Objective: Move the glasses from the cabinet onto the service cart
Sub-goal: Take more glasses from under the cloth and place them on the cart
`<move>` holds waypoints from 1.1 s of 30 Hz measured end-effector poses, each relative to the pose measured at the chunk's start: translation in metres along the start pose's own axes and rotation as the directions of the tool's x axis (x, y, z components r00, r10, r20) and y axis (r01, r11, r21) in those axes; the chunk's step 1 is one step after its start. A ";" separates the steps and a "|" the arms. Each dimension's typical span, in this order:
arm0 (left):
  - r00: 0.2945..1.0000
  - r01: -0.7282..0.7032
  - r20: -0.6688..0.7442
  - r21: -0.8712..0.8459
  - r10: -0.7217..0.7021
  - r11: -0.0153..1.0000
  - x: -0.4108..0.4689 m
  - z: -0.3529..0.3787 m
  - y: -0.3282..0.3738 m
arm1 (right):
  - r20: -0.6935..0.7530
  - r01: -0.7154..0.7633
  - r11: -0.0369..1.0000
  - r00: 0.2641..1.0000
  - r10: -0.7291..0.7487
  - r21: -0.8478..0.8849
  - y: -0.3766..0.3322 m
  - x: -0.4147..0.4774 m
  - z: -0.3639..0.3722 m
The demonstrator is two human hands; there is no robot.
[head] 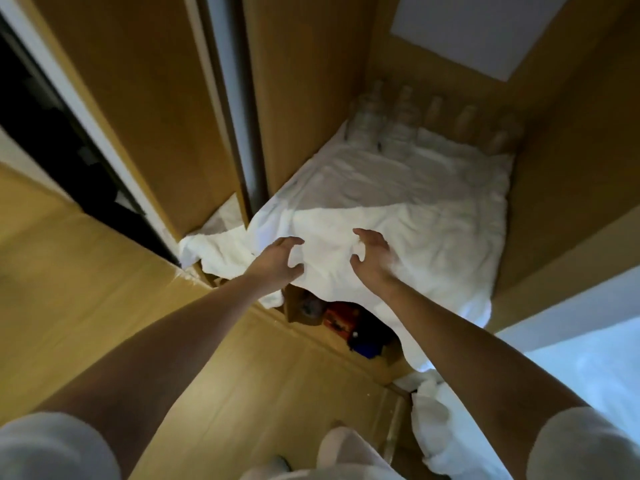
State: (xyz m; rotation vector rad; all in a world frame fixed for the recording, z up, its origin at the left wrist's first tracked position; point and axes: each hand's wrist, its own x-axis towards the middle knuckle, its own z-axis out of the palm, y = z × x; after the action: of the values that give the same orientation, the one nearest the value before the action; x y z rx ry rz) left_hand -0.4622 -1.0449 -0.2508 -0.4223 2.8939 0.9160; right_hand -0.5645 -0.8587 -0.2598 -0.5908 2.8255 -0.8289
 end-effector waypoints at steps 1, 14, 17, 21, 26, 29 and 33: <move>0.999 -0.050 -0.010 -0.005 0.050 0.999 0.012 0.004 0.005 | -0.055 -0.033 0.999 0.998 0.031 -0.034 0.004 0.007 -0.002; 0.985 -0.147 -0.092 -0.040 0.143 0.988 0.178 0.002 0.036 | -0.175 -0.100 0.993 0.978 0.110 0.063 0.049 0.161 -0.039; 0.977 -0.156 -0.158 -0.048 0.146 0.987 0.227 -0.007 0.049 | -0.158 -0.096 0.994 0.982 0.102 0.044 0.053 0.204 -0.062; 0.965 -0.206 -0.176 -0.043 0.195 0.978 0.274 -0.008 0.069 | -0.225 -0.086 0.992 0.969 0.104 0.089 0.068 0.249 -0.080; 0.934 -0.224 -0.283 0.004 0.216 0.975 0.318 -0.010 0.084 | -0.334 -0.078 0.985 0.934 0.126 0.154 0.072 0.284 -0.095; 0.914 -0.161 -0.373 0.019 0.157 0.987 0.347 -0.026 0.107 | -0.390 -0.062 0.993 0.916 0.095 0.096 0.071 0.302 -0.102; 0.892 -0.175 -0.414 0.047 0.179 0.983 0.380 -0.044 0.133 | -0.394 -0.065 0.994 0.914 0.096 0.092 0.066 0.316 -0.104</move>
State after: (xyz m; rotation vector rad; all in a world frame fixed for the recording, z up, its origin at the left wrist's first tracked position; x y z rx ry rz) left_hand -0.8637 -1.0563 -0.1999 -0.4012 3.3746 0.9359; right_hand -0.8998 -0.8850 -0.2152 -0.3192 3.1295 -1.1523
